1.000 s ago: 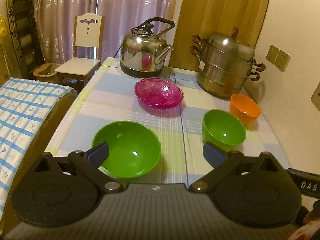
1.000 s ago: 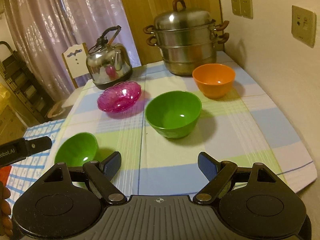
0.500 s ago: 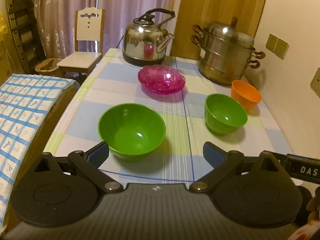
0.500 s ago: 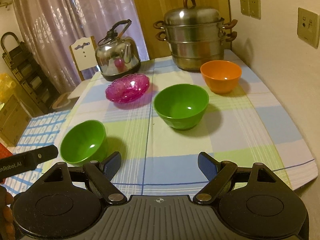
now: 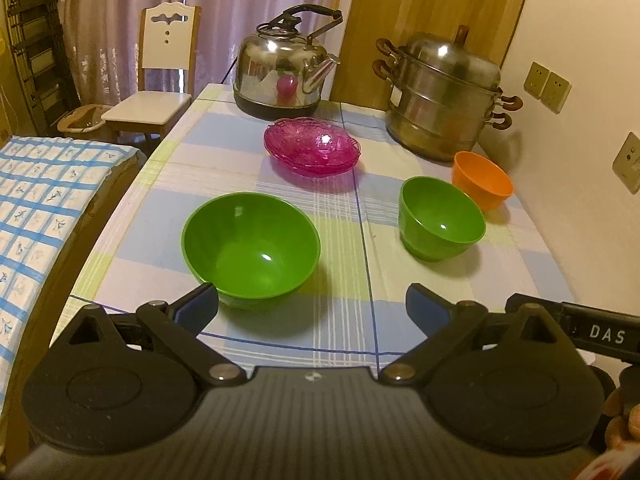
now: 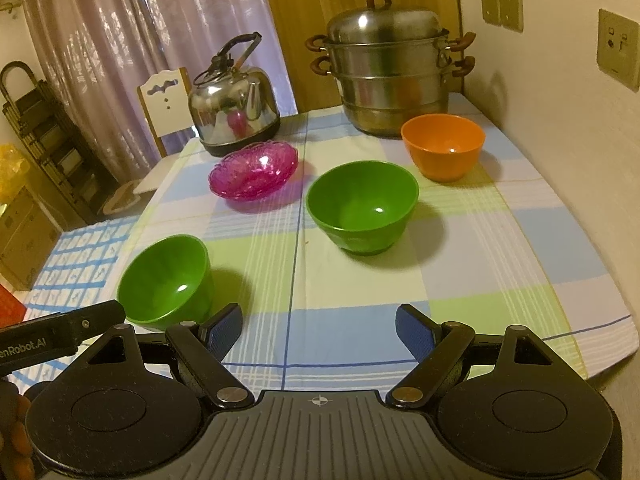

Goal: Organize plates and bowls
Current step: 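Move both grippers toward the rim of the large green bowl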

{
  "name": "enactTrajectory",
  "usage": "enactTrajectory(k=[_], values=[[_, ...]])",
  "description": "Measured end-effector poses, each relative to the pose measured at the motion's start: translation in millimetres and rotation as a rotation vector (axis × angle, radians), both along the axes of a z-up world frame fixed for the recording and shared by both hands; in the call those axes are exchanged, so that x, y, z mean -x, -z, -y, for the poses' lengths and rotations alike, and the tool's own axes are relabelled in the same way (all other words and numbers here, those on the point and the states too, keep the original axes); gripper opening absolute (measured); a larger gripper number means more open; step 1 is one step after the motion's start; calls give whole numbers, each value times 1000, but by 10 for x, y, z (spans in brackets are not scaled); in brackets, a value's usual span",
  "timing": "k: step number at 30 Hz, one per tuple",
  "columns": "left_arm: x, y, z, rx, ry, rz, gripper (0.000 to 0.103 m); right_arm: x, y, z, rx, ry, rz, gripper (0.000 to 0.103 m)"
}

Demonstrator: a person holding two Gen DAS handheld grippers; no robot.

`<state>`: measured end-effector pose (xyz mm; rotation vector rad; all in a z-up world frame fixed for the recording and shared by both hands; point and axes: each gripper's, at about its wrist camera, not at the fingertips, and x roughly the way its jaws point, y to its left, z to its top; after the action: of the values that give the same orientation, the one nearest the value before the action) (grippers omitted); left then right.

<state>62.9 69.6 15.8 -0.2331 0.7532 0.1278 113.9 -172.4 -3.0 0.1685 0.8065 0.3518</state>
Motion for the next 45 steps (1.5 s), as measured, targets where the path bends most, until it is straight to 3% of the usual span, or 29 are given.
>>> enactTrajectory(k=[11, 19, 28, 34, 39, 45], values=[[-110, -91, -330, 13, -22, 6, 99, -40, 25, -129, -11, -14, 2, 83], [-247, -203, -744, -14, -50, 4, 99, -183, -22, -454, -20, -87, 25, 83], [-423, 156, -1142, 40, -47, -34, 98, -375, 187, -800, -8, -127, -1, 83], [-526, 424, -1262, 41, -37, -59, 90, -569, 367, -1001, -15, -143, -13, 83], [-651, 582, -1341, 49, -24, -72, 77, -741, 486, -1168, -1, -166, -27, 83], [-807, 716, -1394, 63, -6, -77, 64, -927, 639, -1338, 3, -198, -51, 68]])
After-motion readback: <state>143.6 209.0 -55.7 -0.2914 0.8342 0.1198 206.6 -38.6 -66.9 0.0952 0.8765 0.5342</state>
